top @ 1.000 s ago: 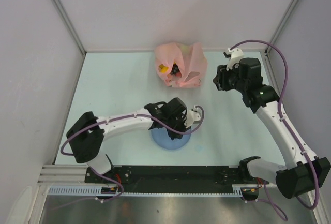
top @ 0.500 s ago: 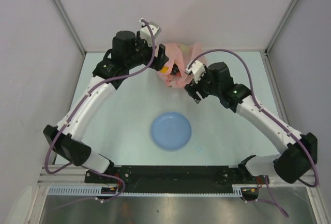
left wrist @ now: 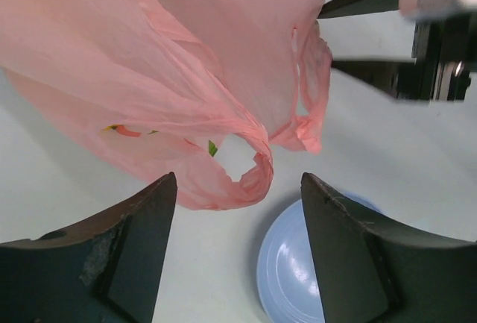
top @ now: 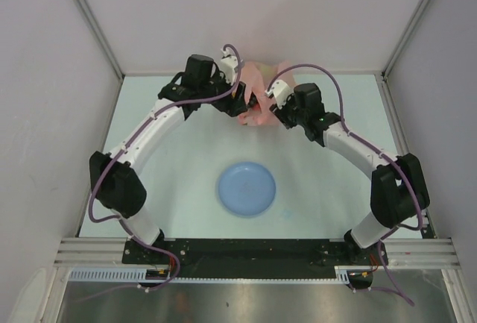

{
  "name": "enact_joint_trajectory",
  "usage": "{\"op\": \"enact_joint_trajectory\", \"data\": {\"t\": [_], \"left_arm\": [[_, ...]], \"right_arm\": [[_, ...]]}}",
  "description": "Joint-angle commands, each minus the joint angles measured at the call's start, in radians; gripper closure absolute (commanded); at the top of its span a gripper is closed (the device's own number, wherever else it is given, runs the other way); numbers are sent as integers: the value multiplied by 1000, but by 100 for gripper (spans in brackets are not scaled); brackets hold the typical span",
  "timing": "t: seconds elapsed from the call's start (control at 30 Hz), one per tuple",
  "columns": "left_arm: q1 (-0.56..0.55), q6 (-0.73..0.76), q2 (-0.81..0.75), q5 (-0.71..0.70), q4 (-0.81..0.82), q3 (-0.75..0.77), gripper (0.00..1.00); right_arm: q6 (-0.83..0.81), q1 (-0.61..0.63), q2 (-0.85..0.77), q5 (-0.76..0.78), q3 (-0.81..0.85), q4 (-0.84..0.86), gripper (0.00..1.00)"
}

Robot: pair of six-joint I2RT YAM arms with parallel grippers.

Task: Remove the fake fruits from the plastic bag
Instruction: Adjust the plastic bag at the center of the board.

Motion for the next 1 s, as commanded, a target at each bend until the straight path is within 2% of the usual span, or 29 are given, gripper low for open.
{"op": "enact_joint_trajectory", "data": {"t": [0.0,0.07,0.1,0.13,0.17,0.2,0.23,0.27,0.4,0.5,0.6,0.77,0.83,0.87,0.9,0.97], "left_arm": [[2,-6,46,75,33,34,31],[-1,-21,65,84,38,41,36],[-4,-32,72,79,38,47,42],[-7,-30,83,69,41,52,50],[-7,-26,86,56,41,58,72],[-5,-12,91,11,35,63,84],[-2,-6,92,-13,33,64,94],[2,-7,91,-31,28,69,99],[35,-37,25,-17,1,31,100],[36,-26,-70,39,19,-49,100],[36,-38,-165,81,76,-132,100],[25,-61,-199,174,67,-184,100],[21,-70,-227,199,65,-201,100],[18,-102,-245,197,76,-233,100],[10,-109,-259,193,105,-250,100],[1,-130,-280,179,113,-276,100]], "right_arm": [[98,-47,-23,-59,35,105,70],[118,-64,-28,-90,37,104,76],[123,-63,-35,-85,37,99,88],[132,-67,-40,-88,38,96,92],[155,-72,-46,-91,38,93,96],[172,-79,-51,-87,37,82,100],[195,-87,-58,-76,37,81,100],[222,-113,-65,-58,37,76,100],[473,-232,-103,-7,37,-29,100],[558,-335,-126,-56,34,-152,100],[554,-386,-143,-93,26,-212,100],[490,-383,-203,-160,28,-272,97],[462,-354,-255,-159,35,-319,86],[436,-340,-273,-157,47,-341,73],[427,-325,-313,-142,58,-377,50],[434,-279,-354,-116,101,-404,36]]}}
